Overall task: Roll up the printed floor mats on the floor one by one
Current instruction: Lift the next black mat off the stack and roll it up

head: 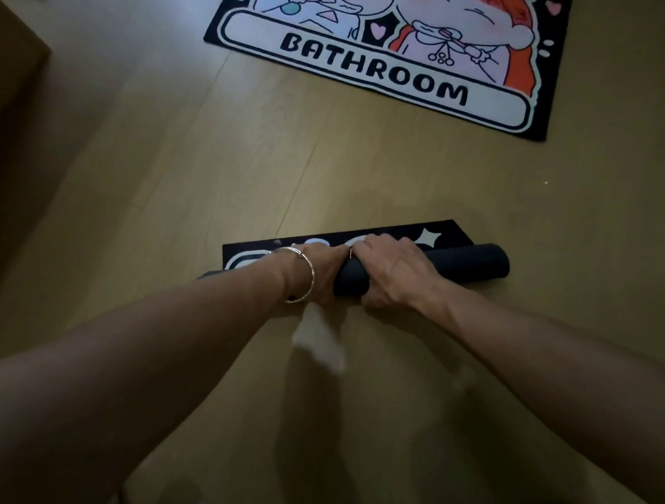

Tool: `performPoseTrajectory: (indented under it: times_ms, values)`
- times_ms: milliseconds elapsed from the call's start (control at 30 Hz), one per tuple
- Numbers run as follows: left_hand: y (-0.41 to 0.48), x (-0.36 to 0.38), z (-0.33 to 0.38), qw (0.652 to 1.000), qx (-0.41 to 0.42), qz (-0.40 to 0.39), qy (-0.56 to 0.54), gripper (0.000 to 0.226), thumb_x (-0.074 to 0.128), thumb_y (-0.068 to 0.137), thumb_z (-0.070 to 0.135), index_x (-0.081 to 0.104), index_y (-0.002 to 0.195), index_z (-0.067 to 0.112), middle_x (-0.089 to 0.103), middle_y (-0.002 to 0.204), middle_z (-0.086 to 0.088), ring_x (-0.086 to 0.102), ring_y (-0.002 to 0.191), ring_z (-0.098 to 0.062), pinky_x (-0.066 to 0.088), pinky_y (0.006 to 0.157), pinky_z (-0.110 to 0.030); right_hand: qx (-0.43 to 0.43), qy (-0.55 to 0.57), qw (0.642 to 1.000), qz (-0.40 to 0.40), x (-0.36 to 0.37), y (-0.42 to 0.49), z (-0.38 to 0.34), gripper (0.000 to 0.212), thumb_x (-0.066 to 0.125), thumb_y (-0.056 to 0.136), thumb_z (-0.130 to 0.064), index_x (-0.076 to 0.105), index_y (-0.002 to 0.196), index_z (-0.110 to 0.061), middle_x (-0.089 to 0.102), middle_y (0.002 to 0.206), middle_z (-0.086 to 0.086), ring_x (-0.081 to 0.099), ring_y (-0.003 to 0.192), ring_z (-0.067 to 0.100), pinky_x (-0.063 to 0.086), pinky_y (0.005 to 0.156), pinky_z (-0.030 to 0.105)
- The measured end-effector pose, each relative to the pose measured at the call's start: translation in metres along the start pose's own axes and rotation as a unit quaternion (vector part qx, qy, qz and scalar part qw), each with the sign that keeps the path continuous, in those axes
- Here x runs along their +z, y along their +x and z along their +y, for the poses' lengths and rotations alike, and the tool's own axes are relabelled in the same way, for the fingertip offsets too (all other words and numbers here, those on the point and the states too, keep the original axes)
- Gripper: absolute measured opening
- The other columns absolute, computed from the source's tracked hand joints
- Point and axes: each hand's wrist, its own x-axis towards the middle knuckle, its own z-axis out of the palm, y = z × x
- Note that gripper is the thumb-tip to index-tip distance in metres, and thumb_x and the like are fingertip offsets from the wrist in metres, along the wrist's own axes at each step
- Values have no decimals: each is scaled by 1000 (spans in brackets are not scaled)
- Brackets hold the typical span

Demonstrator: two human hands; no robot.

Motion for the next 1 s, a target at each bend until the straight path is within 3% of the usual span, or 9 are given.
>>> performPoseTrajectory:
  times_ms: [133,333,467,533,700,867,933,1000]
  values:
    - [-6,4,1,998,6,62,-2,73,78,71,35,38,129,19,50,122,-5,51,109,-22,42,90,-32,12,55,998,-27,-8,3,3,53,72,73,-30,45,118,-21,52,115,0,52,105,21,41,86,37]
    - [-3,-2,-4,999,-6,11,-35,70,79,70,34,43,128,19,54,124,-6,54,111,-24,45,96,-36,-4,12,1000,3,-1,0,-5,52,71,76,-29,43,119,-19,51,117,2,50,104,21,41,88,38]
    - [-10,10,5,988,4,108,110,66,69,79,36,35,133,19,45,130,-6,46,118,-24,40,98,-38,56,94,988,-106,-15,3,-3,54,74,74,-32,43,117,-20,57,110,3,56,94,22,49,79,35]
    - [-10,14,5,983,-3,131,128,65,68,80,35,34,133,19,45,129,-6,48,115,-25,41,93,-39,54,97,986,-120,-19,3,-2,56,74,74,-33,44,119,-19,58,110,3,56,90,20,50,75,33]
    - [-3,1,5,998,-30,19,51,78,79,66,47,42,129,20,59,120,-3,60,104,-26,47,82,-35,53,53,992,-97,-10,2,-10,60,73,79,-32,43,129,-15,53,121,7,55,107,27,46,82,35]
    - [-7,5,2,980,10,127,152,65,67,80,39,32,132,21,51,120,-5,54,104,-25,45,80,-37,59,166,976,-124,-15,10,5,65,77,66,-32,48,124,-24,58,111,1,57,94,21,50,70,30]
    - [-6,2,3,984,-5,105,146,64,69,79,40,35,131,21,53,119,-6,57,102,-26,43,75,-35,51,144,983,-100,-13,7,4,65,77,67,-35,48,124,-24,58,115,2,58,97,22,48,69,30]
    - [-5,-5,3,996,-24,34,77,73,75,72,47,41,131,22,59,120,-5,59,105,-27,43,76,-32,39,72,995,-62,-8,5,-3,66,76,71,-39,45,127,-21,55,120,4,56,104,24,46,74,31]
